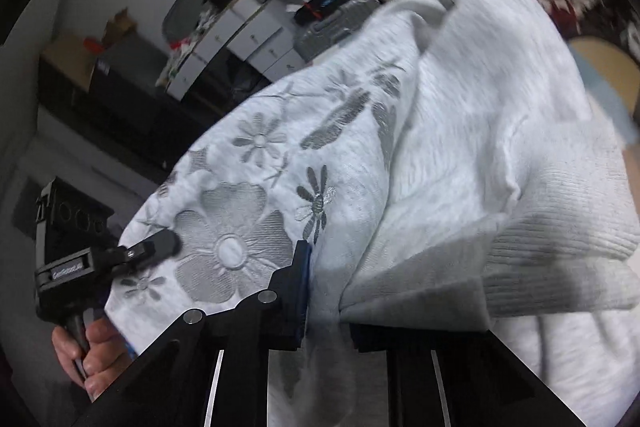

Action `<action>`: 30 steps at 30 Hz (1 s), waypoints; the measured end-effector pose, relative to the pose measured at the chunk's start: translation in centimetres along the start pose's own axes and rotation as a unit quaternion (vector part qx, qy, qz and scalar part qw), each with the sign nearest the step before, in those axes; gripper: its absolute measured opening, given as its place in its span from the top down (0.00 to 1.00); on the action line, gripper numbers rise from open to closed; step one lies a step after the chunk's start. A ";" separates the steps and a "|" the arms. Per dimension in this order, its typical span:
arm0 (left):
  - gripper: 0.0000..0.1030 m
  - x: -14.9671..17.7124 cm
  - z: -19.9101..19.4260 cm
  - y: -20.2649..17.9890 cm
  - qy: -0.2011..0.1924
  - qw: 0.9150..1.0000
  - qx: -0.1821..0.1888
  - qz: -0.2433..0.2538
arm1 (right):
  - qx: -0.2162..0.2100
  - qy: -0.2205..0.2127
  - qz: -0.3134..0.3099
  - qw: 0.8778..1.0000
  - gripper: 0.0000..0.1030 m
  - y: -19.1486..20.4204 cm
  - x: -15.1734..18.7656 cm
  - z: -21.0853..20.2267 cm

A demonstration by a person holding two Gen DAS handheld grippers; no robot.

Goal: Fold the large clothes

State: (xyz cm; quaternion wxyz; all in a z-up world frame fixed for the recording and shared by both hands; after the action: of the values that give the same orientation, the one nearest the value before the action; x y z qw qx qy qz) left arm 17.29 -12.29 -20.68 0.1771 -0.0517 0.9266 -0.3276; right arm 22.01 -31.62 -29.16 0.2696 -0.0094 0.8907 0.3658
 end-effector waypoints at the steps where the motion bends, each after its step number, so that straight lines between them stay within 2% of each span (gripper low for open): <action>1: 0.99 0.5 0.4 0.7 0.005 1.000 0.002 -0.011 | 0.005 0.011 -0.002 1.000 0.85 -0.2 0.4 0.1; 5: 0.99 1.7 1.8 1.7 0.039 0.999 -0.012 -0.020 | -0.004 0.043 0.063 0.997 0.82 -3.2 2.7 0.7; 7: 0.93 2.2 2.1 2.0 0.067 0.997 -0.019 -0.024 | -0.019 0.054 0.097 0.994 0.82 -4.2 3.9 0.6; 10: 0.86 2.4 -0.3 2.0 0.070 0.997 -0.003 -0.014 | -0.033 0.050 0.088 0.994 0.82 -3.7 4.9 -0.2; 12: 0.60 2.3 -3.5 2.3 0.047 0.999 -0.017 0.015 | -0.033 0.062 0.067 0.995 0.82 -2.9 5.8 -0.5; 13: 0.51 2.2 -5.2 2.8 0.022 0.999 -0.029 0.024 | -0.033 0.066 0.056 0.996 0.86 -2.3 6.1 -0.3; 14: 0.32 2.0 -6.6 3.8 -0.006 0.999 -0.051 0.018 | -0.033 0.066 0.046 0.996 0.86 -1.8 6.3 -0.2; 15: 0.23 1.7 -6.8 4.9 -0.026 0.997 -0.067 0.004 | -0.031 0.067 0.044 0.996 0.86 -1.6 6.5 -0.1; 16: 0.23 2.0 -7.3 6.6 -0.033 0.996 -0.079 -0.022 | -0.035 0.068 0.049 0.996 0.86 -1.4 6.6 0.2; 19: 0.24 3.4 -4.7 8.9 0.025 0.995 -0.062 -0.074 | -0.051 0.070 0.091 0.992 0.83 -1.9 6.8 1.3; 22: 0.24 4.8 -2.6 8.8 0.048 0.994 -0.075 -0.067 | -0.065 0.068 0.101 0.990 0.83 -1.6 7.7 1.8; 24: 0.24 5.7 -1.4 7.8 0.065 0.994 -0.070 -0.056 | -0.070 0.058 0.096 0.991 0.84 -1.2 7.7 1.6; 26: 0.27 6.2 -0.4 7.1 0.077 0.993 -0.086 -0.039 | -0.086 0.045 0.104 0.990 0.93 -0.6 7.2 1.4; 27: 0.43 6.1 -0.5 6.7 0.072 0.992 -0.097 -0.029 | -0.103 0.037 0.113 0.988 0.95 -0.4 6.8 1.2; 29: 0.84 6.2 -0.3 5.9 0.080 0.990 -0.119 -0.002 | -0.121 0.016 0.120 0.985 0.95 0.1 5.7 0.4; 30: 0.84 6.2 -0.6 5.9 0.078 0.989 -0.128 -0.002 | -0.124 0.005 0.118 0.985 0.95 0.3 5.2 -0.1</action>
State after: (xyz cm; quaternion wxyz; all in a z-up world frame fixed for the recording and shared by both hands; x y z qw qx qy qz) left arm 11.47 -8.64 -25.76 0.0960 -0.0497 0.9718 -0.2098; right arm 17.42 -30.48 -31.45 0.2173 0.0604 0.8347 0.5023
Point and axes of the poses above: each gripper's, at about its wrist camera, not at the fingertips, and z roughly the way its jaws point, y to its left, x to its underside, the point moved 6 cm from there along z, roughly the way its jaws point, and after that the axes turned 9 degrees about -x, right-handed, at the moved point
